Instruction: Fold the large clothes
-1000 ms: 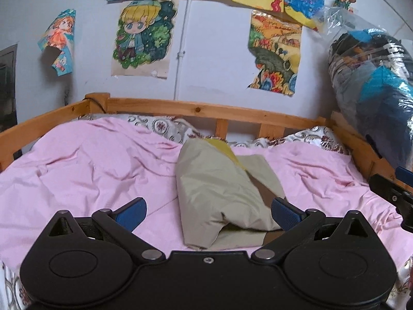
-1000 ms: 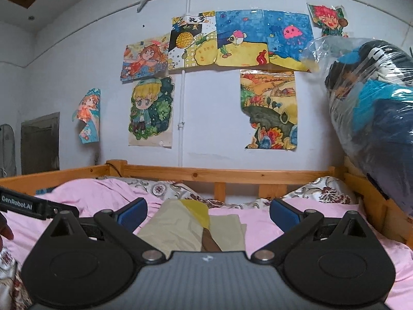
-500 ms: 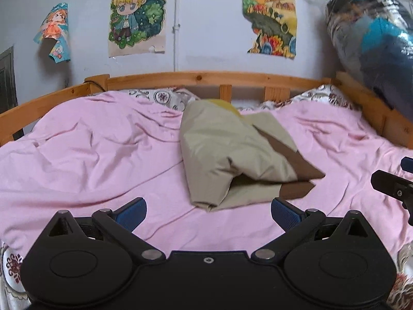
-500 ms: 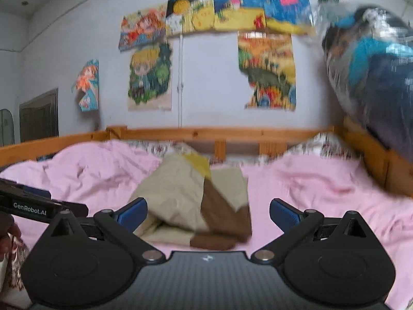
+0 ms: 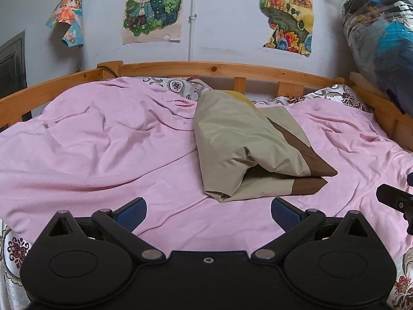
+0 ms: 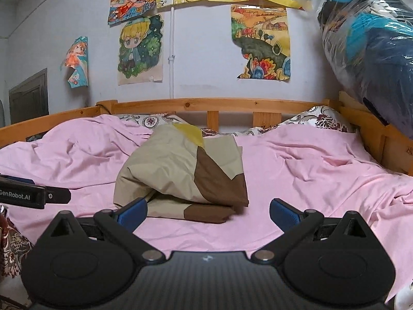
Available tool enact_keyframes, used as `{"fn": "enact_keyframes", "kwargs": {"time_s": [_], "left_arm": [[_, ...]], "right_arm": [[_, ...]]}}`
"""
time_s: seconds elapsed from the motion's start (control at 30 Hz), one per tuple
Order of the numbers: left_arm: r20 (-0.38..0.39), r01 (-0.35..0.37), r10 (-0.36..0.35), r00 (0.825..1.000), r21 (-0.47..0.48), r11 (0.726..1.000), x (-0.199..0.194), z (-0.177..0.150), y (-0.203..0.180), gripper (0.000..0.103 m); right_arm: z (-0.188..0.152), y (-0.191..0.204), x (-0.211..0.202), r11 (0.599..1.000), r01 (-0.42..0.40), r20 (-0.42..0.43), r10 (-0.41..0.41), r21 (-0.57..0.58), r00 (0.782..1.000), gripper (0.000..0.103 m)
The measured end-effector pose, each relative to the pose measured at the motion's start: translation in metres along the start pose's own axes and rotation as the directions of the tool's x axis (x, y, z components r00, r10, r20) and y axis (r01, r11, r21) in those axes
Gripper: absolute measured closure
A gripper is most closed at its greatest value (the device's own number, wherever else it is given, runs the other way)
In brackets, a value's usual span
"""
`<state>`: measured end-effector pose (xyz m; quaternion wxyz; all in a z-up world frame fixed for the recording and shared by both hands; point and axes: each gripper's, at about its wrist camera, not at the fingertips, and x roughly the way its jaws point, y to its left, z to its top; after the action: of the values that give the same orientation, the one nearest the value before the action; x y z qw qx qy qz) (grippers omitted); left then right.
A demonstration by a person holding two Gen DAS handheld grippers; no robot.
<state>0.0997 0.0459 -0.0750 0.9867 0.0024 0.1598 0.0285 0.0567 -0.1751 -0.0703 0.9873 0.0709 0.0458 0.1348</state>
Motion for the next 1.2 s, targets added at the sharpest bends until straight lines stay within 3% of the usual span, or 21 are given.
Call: {"fn": "enact_keyframes", "kwargs": {"time_s": [1.2], "left_arm": [[-0.005,-0.001,0.001,1.000,0.005,1.000,0.0000,-0.0020,-0.0014,0.001]], "right_arm": [[-0.0010,-0.0005,0.0010,1.000,0.002,-0.003,-0.002,0.002,1.000,0.000]]}}
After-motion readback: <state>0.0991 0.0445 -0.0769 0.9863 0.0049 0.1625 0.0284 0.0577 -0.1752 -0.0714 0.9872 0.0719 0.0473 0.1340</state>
